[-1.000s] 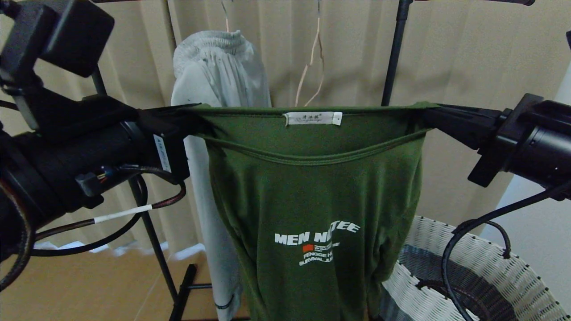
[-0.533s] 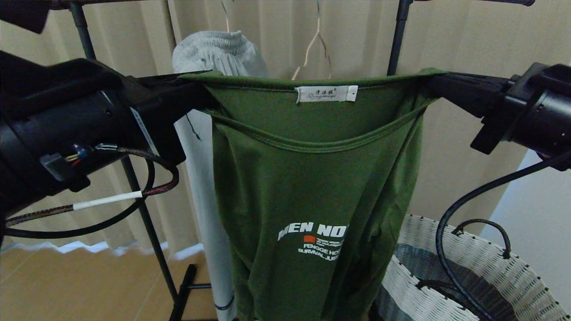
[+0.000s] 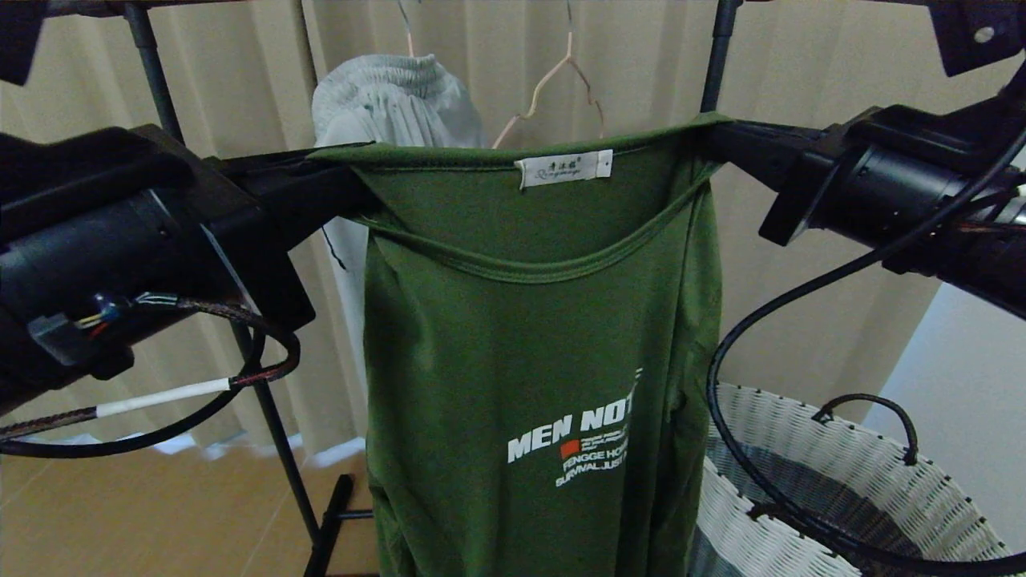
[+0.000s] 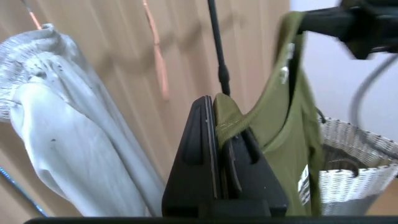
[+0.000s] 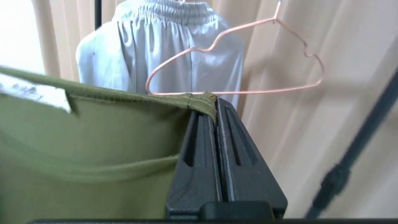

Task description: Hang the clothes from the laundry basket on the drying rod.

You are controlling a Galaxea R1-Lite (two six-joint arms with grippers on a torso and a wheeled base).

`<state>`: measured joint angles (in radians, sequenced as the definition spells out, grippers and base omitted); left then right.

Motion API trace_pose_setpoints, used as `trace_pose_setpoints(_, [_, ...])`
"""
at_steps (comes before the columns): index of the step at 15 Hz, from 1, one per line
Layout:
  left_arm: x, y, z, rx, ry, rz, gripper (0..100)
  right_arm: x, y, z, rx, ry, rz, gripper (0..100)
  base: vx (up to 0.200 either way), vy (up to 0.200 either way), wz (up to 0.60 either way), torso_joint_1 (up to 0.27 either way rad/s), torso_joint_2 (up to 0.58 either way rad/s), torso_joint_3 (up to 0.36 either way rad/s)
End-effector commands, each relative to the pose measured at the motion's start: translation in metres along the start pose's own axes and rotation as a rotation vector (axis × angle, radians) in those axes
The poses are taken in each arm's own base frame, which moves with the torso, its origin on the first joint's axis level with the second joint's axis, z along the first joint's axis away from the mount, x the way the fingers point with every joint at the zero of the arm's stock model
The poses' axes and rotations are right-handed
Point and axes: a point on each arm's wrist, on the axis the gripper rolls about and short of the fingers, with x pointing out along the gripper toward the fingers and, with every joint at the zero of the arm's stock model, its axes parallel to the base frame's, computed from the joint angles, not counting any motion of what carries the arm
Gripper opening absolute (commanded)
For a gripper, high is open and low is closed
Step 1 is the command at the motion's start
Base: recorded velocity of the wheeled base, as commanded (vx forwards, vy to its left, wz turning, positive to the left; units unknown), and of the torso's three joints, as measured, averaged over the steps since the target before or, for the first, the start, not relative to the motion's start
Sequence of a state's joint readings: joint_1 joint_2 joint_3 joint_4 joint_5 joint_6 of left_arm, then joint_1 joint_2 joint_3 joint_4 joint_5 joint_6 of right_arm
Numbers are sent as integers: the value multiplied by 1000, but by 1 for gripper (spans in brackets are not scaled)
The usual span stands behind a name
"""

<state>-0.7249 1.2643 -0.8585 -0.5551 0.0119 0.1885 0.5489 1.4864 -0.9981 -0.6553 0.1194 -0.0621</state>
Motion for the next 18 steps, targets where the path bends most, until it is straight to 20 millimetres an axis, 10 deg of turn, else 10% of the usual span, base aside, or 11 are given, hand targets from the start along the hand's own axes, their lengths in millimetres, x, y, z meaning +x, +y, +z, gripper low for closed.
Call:
trace_pose_setpoints(1, [-1, -6, 0, -7, -1, -31, 0, 12, 0, -13, 3, 32, 4, 0, 0, 0, 0, 0, 0, 0])
trace_pose_setpoints(10, [15, -3, -8, -3, 40, 0, 0, -7, -23, 1, -22, 9, -91, 0, 0, 0, 0, 0, 0, 0])
trace_pose_setpoints(18, [72, 17, -11, 8, 69, 156, 0, -96, -4, 27, -4, 108, -72, 0, 0, 0, 0, 0, 0, 0])
